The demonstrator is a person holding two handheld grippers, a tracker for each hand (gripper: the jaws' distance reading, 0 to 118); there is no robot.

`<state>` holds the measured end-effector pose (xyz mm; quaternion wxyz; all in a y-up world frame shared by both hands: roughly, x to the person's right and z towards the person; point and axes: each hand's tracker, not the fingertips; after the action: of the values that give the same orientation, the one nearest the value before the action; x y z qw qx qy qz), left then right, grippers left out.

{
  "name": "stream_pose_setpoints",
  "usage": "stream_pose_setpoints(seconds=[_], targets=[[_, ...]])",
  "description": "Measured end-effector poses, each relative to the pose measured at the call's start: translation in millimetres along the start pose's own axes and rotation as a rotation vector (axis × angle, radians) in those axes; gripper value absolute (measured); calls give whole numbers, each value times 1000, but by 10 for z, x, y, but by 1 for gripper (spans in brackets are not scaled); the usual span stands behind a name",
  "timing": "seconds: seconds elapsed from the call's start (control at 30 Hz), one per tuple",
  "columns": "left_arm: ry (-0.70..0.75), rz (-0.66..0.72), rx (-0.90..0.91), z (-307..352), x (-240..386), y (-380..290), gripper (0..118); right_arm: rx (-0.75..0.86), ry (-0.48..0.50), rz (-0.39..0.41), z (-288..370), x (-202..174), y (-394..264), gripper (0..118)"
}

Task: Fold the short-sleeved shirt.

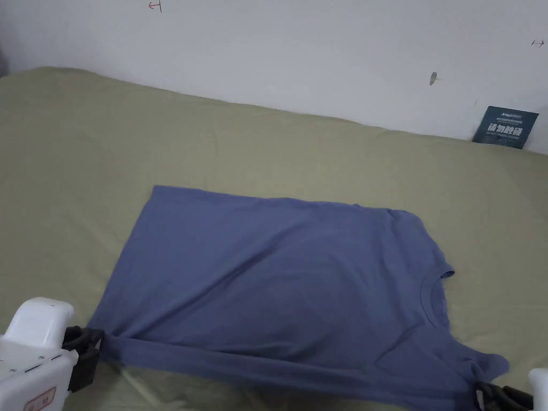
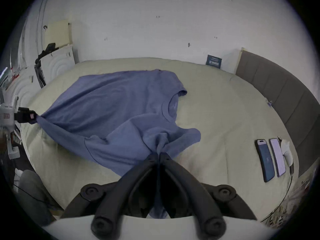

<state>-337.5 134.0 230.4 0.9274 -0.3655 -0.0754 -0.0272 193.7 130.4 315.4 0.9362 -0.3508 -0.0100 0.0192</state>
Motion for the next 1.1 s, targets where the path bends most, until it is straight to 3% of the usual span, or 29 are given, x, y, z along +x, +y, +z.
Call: stream_pose_setpoints(seconds=[0.13,0.3,0.57,0.77,0.8,0.83,0.87,0.9,0.93,1.1], targets=[[-20,-38,-16,12,-4,273,5,30,9,19,-86,68,320,1],[-61,7,-45,-176,-147,711,5,20,39,33,-367,178,847,1],[-32,32,-134,-825,-223,1192,5,-93,63,29,-1101,154,1414,1],[14,13,-170,-1212,-183,1267,5,-156,61,-84,-1551,169,1487,3],[10,24,-167,-1255,-190,1254,8,-151,53,-90,-1602,178,1474,11],[22,36,-162,-1282,-189,1239,20,-148,48,-91,-1633,178,1460,28],[51,45,-149,-1292,-189,1223,43,-147,13,-80,-1648,170,1450,55],[90,38,-138,-1278,-210,1205,79,-144,-42,-54,-1649,164,1443,88],[90,42,-137,-1261,-230,1182,96,-135,-62,-36,-1665,181,1428,97],[46,155,5,-711,-314,1038,98,94,-18,-40,-1142,247,1280,93]])
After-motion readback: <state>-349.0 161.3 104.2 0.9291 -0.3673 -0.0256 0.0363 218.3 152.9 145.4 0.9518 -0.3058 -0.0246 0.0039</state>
